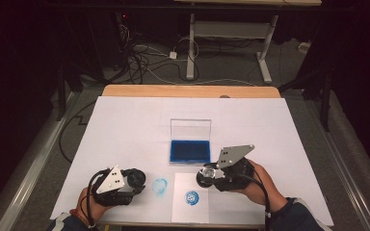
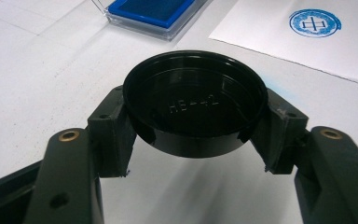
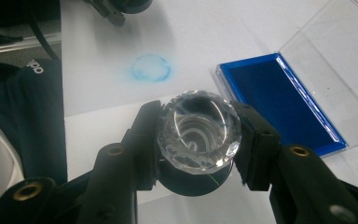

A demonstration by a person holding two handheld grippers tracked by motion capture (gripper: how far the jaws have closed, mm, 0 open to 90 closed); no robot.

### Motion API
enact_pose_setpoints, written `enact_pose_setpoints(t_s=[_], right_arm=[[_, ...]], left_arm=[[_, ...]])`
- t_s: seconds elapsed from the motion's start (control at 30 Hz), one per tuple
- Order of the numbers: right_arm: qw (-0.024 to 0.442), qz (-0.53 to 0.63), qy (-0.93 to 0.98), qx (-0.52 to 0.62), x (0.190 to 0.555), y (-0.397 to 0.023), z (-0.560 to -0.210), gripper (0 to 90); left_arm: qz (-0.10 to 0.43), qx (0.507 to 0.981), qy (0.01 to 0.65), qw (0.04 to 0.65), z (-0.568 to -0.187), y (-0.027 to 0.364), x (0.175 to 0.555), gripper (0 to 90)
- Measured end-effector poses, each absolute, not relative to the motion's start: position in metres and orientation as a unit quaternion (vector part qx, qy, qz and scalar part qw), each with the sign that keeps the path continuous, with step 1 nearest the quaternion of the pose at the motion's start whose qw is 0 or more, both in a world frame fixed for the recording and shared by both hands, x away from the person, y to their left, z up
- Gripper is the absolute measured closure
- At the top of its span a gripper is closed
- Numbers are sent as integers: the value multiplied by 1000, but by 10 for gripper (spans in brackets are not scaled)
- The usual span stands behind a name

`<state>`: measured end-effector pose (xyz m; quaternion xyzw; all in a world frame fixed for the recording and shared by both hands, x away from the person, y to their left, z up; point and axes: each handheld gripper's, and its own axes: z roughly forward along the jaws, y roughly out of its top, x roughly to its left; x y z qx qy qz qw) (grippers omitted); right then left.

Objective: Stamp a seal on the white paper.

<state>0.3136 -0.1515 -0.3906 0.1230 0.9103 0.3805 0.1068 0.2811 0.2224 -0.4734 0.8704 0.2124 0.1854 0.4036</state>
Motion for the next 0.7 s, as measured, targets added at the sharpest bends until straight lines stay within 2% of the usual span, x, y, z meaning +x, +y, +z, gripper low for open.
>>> enact_pose_setpoints(t_s=[0.7], right_arm=[[134, 395, 898, 140, 318, -168, -378, 564]], left_arm=[[182, 874, 207, 400, -475, 220, 285, 365]])
